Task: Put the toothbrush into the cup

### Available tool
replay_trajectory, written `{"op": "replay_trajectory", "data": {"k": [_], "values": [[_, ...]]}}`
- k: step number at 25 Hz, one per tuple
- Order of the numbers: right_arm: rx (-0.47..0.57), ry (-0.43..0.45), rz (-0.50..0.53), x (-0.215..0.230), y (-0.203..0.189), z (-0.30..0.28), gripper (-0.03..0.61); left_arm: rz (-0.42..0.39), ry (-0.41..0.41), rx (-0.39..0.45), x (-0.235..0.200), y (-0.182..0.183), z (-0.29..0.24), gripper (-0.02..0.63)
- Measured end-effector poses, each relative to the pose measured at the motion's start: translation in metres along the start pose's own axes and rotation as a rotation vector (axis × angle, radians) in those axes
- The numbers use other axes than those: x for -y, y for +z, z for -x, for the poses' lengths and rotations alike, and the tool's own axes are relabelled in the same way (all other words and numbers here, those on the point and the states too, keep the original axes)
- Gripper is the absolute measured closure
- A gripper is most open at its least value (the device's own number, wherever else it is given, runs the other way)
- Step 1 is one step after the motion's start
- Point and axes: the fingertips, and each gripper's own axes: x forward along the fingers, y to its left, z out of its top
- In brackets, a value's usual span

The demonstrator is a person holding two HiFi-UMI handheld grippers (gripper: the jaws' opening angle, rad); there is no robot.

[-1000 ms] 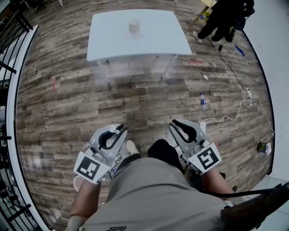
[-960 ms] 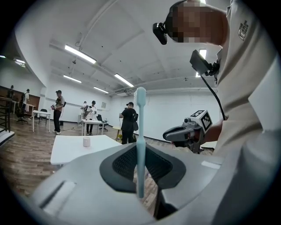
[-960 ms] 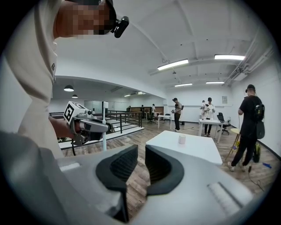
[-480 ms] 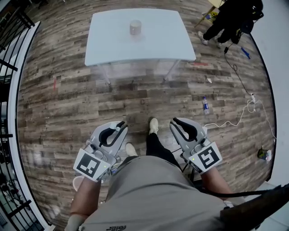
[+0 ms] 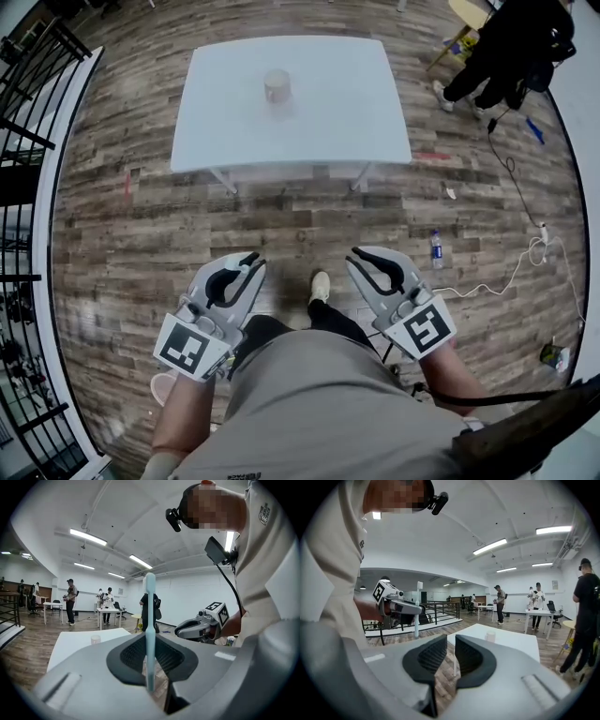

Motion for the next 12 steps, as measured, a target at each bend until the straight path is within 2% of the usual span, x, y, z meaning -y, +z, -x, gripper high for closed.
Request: {"op": "replay_trajectory", "data": {"k": [3, 7, 12], "values": [[-0.006, 0.001, -0.015, 0.027, -0.006, 0.0, 0.534, 0.005, 0.021, -0.008, -0.001, 0.005, -0.021, 0.568], [-0.012, 0.0, -0.027, 0.055, -0.007, -0.003, 0.534, 0.014, 0.008, -0.017, -0.003, 0.007, -0.047, 0.568], [-0.012, -0.012, -0.04, 0.08, 0.002, -0.032, 0.534, 0.019, -0.005, -0.015, -0.042, 0.015, -0.073, 0.568]]}}
